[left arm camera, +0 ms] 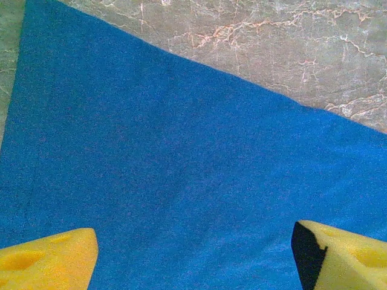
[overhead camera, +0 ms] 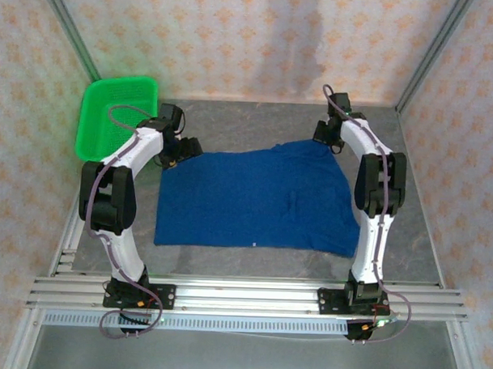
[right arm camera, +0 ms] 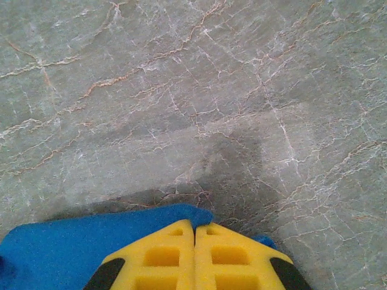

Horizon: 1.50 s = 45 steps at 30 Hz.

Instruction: Fold and stack the t-shirts

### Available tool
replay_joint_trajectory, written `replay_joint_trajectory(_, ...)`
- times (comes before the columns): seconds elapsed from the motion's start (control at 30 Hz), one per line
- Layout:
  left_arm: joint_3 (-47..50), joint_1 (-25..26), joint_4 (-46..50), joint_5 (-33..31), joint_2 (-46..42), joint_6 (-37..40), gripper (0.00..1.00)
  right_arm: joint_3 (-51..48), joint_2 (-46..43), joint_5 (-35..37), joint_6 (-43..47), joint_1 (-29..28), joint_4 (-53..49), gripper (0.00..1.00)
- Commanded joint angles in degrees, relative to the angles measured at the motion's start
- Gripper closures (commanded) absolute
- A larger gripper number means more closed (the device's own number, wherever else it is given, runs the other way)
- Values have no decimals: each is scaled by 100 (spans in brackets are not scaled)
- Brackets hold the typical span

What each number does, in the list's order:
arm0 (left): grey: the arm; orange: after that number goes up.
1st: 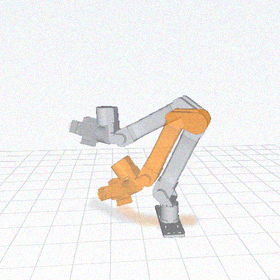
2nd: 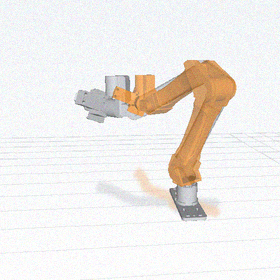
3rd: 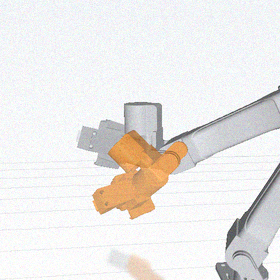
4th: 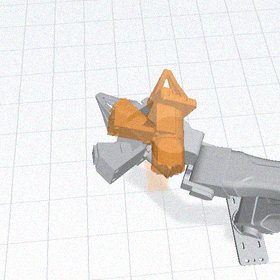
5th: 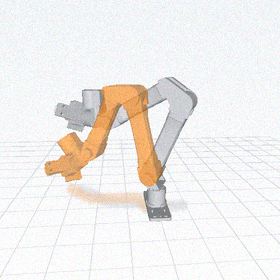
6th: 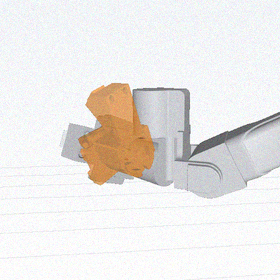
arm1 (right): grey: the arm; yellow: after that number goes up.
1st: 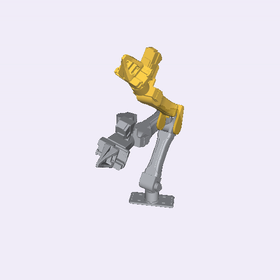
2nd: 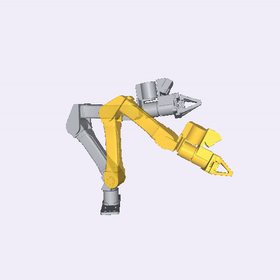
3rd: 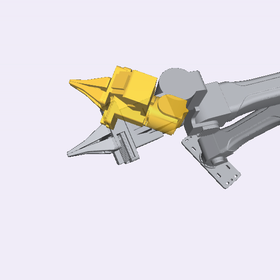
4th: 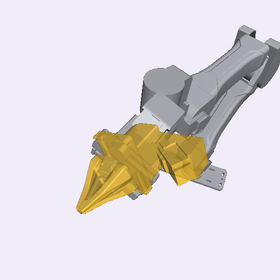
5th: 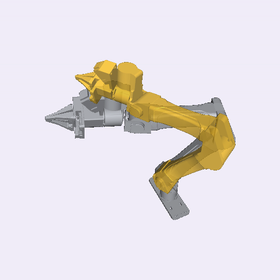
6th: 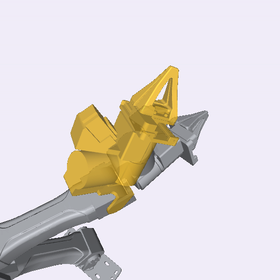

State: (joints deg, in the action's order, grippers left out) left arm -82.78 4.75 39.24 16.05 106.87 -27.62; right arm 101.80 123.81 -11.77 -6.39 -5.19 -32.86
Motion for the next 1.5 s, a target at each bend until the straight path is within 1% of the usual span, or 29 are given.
replay_joint_trajectory(0.0,-114,-36,-110,-50,0,-147,15,-453,-408,71,-22,27,474,100)
replay_joint_trajectory(0.17,-176,-41,37,-292,90,-246,16,-1178,-769,-27,-141,18,864,100)
replay_joint_trajectory(0.27,-353,-36,223,-557,219,-271,16,-1369,-846,-48,-169,18,900,100)
replay_joint_trajectory(0.3,-435,-36,294,-686,218,-388,17,-1411,-863,-45,-163,18,907,100)
replay_joint_trajectory(0.37,-634,-40,452,-1004,499,-464,17,-1460,-895,-40,-169,23,913,100)
replay_joint_trajectory(0.43,-853,-36,535,-1173,653,-480,18,-1510,-936,-12,-163,18,921,100)
replay_joint_trajectory(0.57,-1163,-12,604,-1219,886,-556,19,-1694,-1122,121,-176,18,1008,100)
replay_joint_trajectory(0.73,-1107,25,443,-1088,815,-630,20,-2203,-1571,-158,-217,10,1359,100)
replay_joint_trajectory(0.83,-932,34,369,-997,677,-678,21,-2535,-1868,-293,-270,-23,1399,100)
replay_joint_trajectory(0.93,-554,47,182,-847,379,-769,22,-2986,-2312,-376,-356,-110,1428,100)
replay_joint_trajectory(1.03,-146,72,22,-744,-6,-837,22,-3533,-2738,-628,-499,-278,1448,100)
replay_joint_trajectory(1.13,338,133,-85,-673,-351,-918,22,-4037,-3113,-657,-698,-563,1264,100)
replay_joint_trajectory(1.23,854,252,-244,-597,-708,-1070,22,-4597,-3470,-579,-1121,-889,1135,99)
replay_joint_trajectory(1.33,1298,439,-291,-669,-1005,-1170,23,-5108,-3762,-309,-1590,-1165,956,98)
replay_joint_trajectory(1.47,1889,615,-508,-634,-1325,-1386,23,-5725,-4173,112,-2121,-1249,816,96)
